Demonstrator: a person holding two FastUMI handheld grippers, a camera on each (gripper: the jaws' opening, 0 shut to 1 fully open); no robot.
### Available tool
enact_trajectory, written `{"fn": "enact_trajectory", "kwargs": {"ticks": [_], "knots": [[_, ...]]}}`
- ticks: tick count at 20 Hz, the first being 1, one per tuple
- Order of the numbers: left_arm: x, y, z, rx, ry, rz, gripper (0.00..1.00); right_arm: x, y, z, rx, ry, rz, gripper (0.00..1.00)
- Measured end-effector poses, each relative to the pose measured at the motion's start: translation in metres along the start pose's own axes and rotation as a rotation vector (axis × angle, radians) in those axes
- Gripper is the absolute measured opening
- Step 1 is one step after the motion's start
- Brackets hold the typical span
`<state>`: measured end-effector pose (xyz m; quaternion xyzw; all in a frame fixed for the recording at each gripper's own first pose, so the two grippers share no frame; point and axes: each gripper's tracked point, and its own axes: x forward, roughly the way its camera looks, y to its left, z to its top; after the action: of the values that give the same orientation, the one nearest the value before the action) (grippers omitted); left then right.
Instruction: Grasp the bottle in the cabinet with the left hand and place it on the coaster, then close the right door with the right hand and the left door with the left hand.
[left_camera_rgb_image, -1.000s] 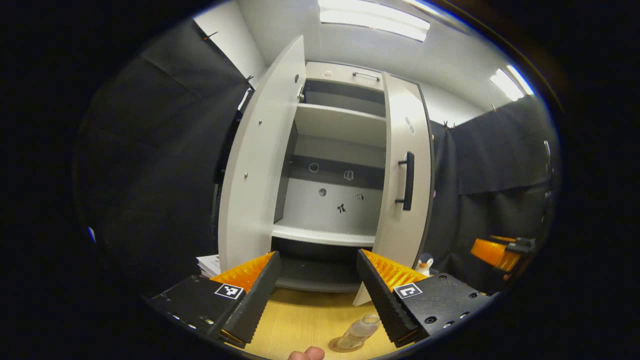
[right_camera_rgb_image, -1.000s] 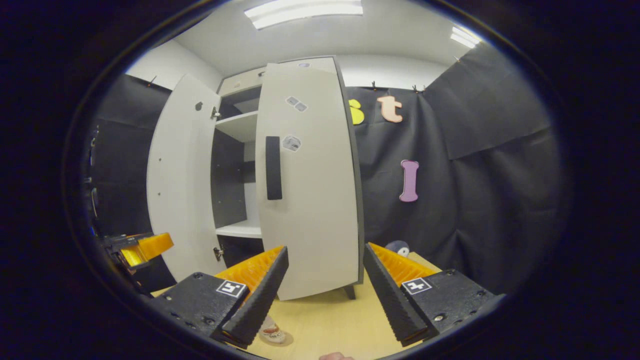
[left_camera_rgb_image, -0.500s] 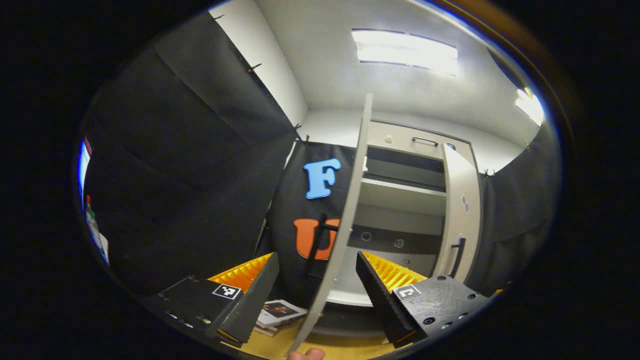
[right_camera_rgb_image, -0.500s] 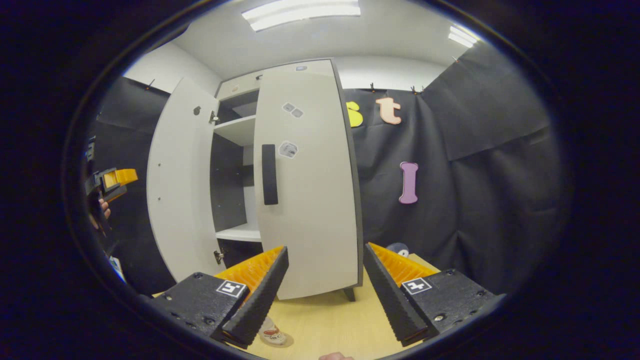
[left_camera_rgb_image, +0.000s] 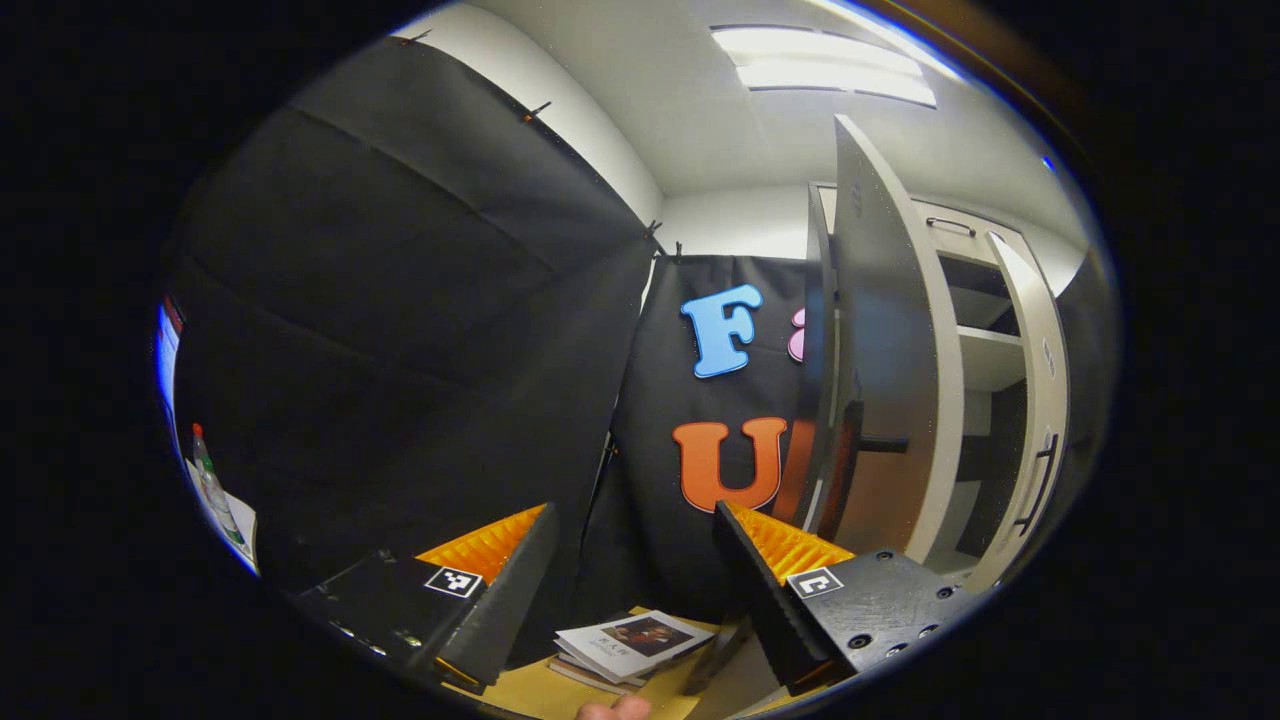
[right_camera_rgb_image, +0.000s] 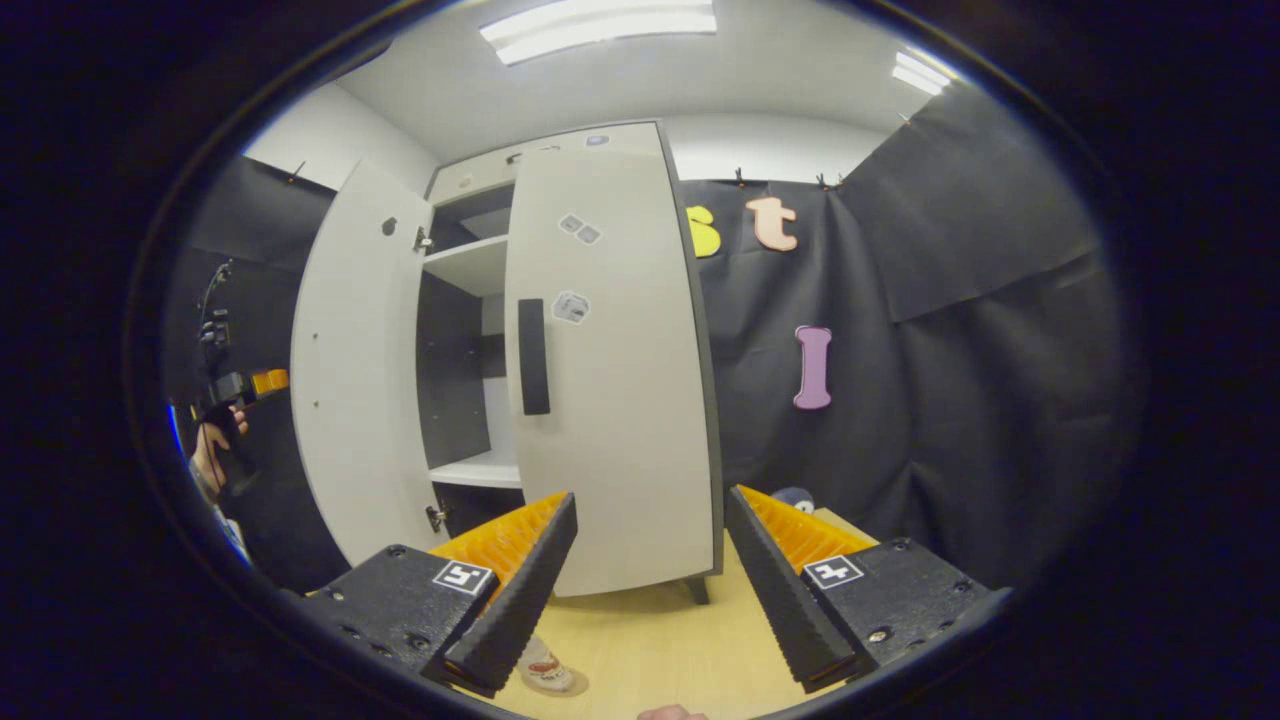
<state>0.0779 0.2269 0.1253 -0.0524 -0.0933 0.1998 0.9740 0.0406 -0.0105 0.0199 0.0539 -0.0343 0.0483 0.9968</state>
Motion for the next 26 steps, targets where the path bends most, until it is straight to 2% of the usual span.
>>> {"fn": "enact_trajectory", "kwargs": {"ticks": [1, 3, 4, 5, 6, 7, 8, 9, 10, 11, 17, 18, 19, 22, 23, 24, 26], "knots": [[0.003, 0.001, -0.004, 0.012, 0.002, 0.000, 0.95, 0.001, 0.000, 0.001, -0.001, 0.000, 0.000, 0.98], [0.008, -0.003, -0.009, 0.022, 0.011, -0.010, 0.95, 0.002, 0.001, 0.002, -0.005, -0.001, 0.001, 0.98], [0.009, -0.008, -0.012, 0.022, 0.017, -0.026, 0.99, 0.003, 0.001, 0.002, -0.006, -0.002, 0.000, 0.98], [0.008, -0.008, -0.015, 0.029, 0.020, -0.024, 0.95, 0.003, 0.001, 0.002, -0.006, -0.003, -0.002, 0.98], [0.009, -0.007, -0.013, 0.033, -0.001, -0.020, 0.99, 0.003, 0.000, 0.002, -0.006, -0.003, -0.002, 0.98], [0.010, -0.008, -0.012, 0.028, -0.008, -0.020, 0.94, 0.003, 0.000, 0.002, -0.005, -0.002, -0.004, 0.98], [0.011, -0.011, -0.013, 0.010, -0.003, -0.028, 0.94, 0.004, 0.000, 0.001, -0.004, -0.001, -0.005, 0.98], [0.012, -0.016, -0.016, -0.007, 0.008, -0.049, 0.99, 0.004, 0.000, 0.001, -0.002, -0.003, -0.004, 0.98], [0.011, -0.021, -0.019, -0.024, 0.021, -0.068, 0.99, 0.004, 0.001, 0.000, 0.001, -0.005, -0.002, 0.98], [0.007, -0.026, -0.020, -0.038, 0.030, -0.085, 0.93, 0.004, 0.002, 0.000, 0.003, -0.005, 0.003, 0.98], [-0.008, -0.069, -0.023, -0.040, 0.042, -0.163, 0.92, 0.003, 0.001, -0.001, 0.016, -0.004, 0.010, 0.98], [-0.010, -0.078, -0.025, -0.048, 0.048, -0.182, 0.99, 0.000, 0.000, 0.000, 0.009, -0.003, 0.007, 0.98], [-0.011, -0.089, -0.027, -0.055, 0.052, -0.206, 0.92, -0.002, -0.002, 0.001, 0.004, -0.005, 0.001, 0.98], [-0.016, -0.124, -0.031, -0.059, 0.060, -0.273, 0.92, -0.014, -0.010, 0.008, -0.001, -0.020, -0.020, 0.98], [-0.015, -0.136, -0.032, -0.059, 0.061, -0.292, 0.99, -0.016, -0.015, 0.010, -0.005, -0.023, -0.028, 0.98], [-0.016, -0.146, -0.033, -0.060, 0.061, -0.310, 0.93, -0.013, -0.021, 0.009, -0.007, -0.026, -0.036, 0.98], [-0.019, -0.164, -0.033, -0.073, 0.050, -0.346, 0.93, -0.016, -0.026, 0.010, 0.000, -0.036, -0.050, 0.98]]}}
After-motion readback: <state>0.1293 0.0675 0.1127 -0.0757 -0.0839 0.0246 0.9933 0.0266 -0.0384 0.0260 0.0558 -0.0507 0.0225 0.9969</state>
